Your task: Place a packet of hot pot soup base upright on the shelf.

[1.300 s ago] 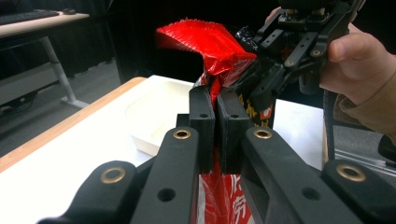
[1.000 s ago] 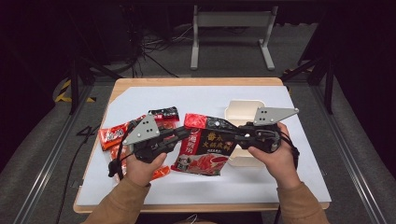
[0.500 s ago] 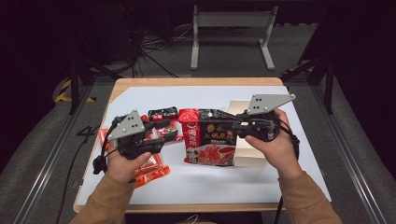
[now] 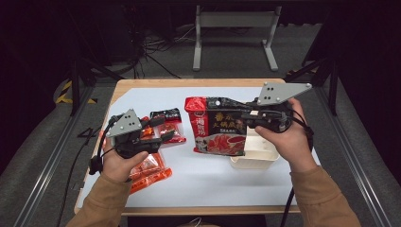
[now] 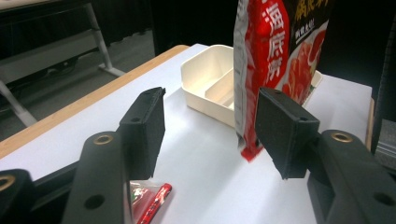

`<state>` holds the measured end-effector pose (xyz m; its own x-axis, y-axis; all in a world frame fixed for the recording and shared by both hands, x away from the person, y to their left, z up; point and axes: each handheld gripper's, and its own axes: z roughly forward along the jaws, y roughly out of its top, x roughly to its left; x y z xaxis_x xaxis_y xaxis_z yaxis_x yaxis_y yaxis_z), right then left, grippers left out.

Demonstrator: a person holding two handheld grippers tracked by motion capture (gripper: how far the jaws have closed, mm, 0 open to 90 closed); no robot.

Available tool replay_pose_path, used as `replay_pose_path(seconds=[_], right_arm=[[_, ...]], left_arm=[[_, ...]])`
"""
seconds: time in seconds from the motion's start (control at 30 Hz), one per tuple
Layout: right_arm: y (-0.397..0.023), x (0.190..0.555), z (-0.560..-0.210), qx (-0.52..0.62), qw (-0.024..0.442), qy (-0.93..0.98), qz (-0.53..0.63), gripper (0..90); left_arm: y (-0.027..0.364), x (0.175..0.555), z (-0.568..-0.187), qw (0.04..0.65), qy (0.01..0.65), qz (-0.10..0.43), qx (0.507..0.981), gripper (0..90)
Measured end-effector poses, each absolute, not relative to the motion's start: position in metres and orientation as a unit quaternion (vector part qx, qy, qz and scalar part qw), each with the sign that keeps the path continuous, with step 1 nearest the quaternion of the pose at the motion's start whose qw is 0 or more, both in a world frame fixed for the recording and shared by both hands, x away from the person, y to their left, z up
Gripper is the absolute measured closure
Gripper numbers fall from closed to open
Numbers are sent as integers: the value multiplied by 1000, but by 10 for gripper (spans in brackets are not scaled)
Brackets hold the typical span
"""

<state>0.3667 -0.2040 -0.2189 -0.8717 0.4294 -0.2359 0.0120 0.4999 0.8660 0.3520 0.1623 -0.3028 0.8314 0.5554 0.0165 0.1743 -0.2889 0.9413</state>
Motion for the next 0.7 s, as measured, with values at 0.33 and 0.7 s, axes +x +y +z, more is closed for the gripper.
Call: replay_pose_path(seconds=[0.33, 0.7], right_arm=[[-222, 381, -210, 139, 258, 829, 477, 764], [-240, 403, -209, 165, 280, 817, 477, 764]], left_arm=[[171, 356, -304, 549, 248, 173, 779, 416], [182, 361, -306, 538, 270, 185, 777, 378]])
